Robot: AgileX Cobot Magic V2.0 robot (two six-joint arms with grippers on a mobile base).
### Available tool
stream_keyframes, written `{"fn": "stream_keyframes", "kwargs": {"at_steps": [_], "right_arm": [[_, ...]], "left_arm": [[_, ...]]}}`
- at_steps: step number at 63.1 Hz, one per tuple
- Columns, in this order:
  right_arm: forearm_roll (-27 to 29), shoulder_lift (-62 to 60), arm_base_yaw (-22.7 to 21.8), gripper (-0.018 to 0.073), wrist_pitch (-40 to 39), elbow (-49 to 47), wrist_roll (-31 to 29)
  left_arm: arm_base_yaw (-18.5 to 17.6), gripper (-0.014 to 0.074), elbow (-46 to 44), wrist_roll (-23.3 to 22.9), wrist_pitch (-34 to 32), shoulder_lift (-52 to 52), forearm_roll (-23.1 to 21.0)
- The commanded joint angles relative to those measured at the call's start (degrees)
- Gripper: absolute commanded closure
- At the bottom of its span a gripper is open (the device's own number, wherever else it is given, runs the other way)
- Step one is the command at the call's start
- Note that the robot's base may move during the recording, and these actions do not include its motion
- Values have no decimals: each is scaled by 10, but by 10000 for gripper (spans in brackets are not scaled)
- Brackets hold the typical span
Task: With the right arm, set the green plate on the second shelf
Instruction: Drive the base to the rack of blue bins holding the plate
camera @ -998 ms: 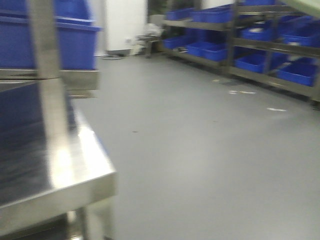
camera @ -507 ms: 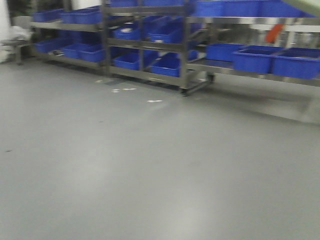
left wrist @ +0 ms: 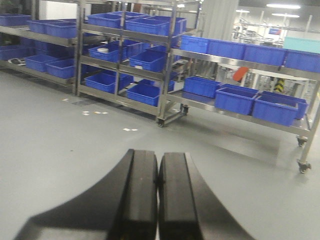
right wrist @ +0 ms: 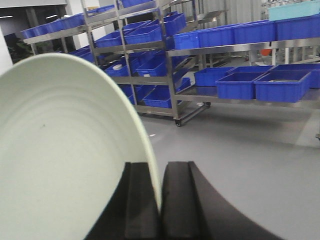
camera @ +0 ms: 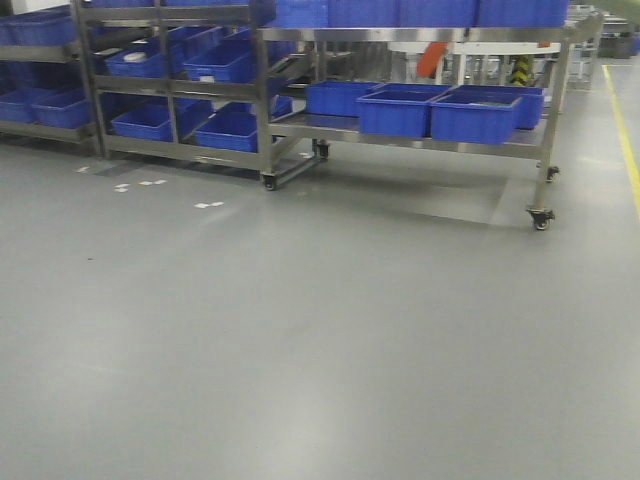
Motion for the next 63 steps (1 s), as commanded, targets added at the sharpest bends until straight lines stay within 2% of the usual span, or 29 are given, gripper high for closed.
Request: {"fn": "stream_keyframes", "kwargs": {"at_steps": [1, 63], "right_arm": [[-14, 8, -2, 503, -53, -17, 4], [-14, 8, -2, 503, -53, -17, 4]], "left_arm": [[-1, 466, 23, -2, -45, -9, -3], [-1, 466, 23, -2, -45, -9, -3]]}}
